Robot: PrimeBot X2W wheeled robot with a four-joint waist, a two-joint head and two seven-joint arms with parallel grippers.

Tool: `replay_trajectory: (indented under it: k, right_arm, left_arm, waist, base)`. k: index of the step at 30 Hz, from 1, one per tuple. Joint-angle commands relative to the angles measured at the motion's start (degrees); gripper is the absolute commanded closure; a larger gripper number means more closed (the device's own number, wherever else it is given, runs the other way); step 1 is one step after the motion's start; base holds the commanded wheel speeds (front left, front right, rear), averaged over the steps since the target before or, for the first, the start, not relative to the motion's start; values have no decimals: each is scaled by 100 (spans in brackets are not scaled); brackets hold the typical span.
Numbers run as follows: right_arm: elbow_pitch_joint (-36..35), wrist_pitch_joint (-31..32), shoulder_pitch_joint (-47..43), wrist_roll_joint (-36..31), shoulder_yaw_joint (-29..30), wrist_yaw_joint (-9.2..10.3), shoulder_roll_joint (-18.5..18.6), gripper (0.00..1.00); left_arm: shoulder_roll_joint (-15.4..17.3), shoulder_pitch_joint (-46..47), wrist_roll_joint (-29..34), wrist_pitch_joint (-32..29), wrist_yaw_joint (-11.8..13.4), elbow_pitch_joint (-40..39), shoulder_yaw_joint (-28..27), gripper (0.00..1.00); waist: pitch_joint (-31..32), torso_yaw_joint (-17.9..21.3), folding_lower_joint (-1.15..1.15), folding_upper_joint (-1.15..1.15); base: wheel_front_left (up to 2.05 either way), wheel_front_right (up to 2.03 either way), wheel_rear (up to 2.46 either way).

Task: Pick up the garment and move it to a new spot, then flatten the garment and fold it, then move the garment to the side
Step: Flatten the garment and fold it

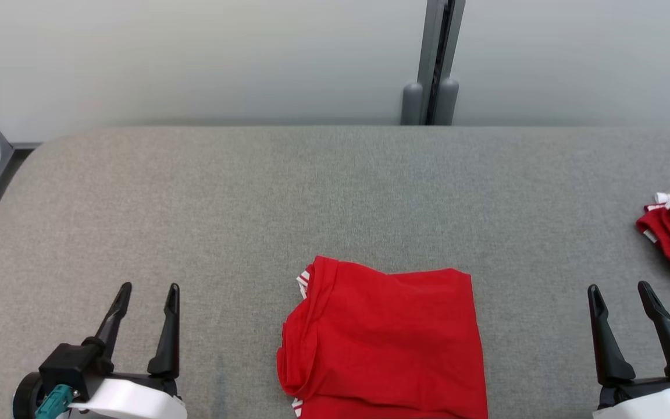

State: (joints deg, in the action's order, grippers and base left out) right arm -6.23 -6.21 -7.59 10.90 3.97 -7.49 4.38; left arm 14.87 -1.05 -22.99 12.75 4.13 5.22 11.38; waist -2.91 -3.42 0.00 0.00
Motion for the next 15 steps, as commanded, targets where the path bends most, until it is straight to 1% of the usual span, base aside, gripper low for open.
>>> replay_trajectory:
  k: [1,5,15]
  right_arm:
    - [32,42,-51,40,44,-1,47,0]
    - [17,152,-168,71,57,-1,73,0]
    - [-31,358,-383,45,129,-1,123,0]
  left_arm:
    - [-5,-59,-18,-14,28,-26,14,0]
    - [24,-154,2,-107,51,-76,86,0]
    - [94,-362,-46,-245,119,-221,113,0]
  waist:
    - [153,-23,0,0]
    - [357,-47,0,0]
    - [600,-16,0,0]
  base:
    - [0,0,0]
    - [0,0,0]
    - [0,0,0]
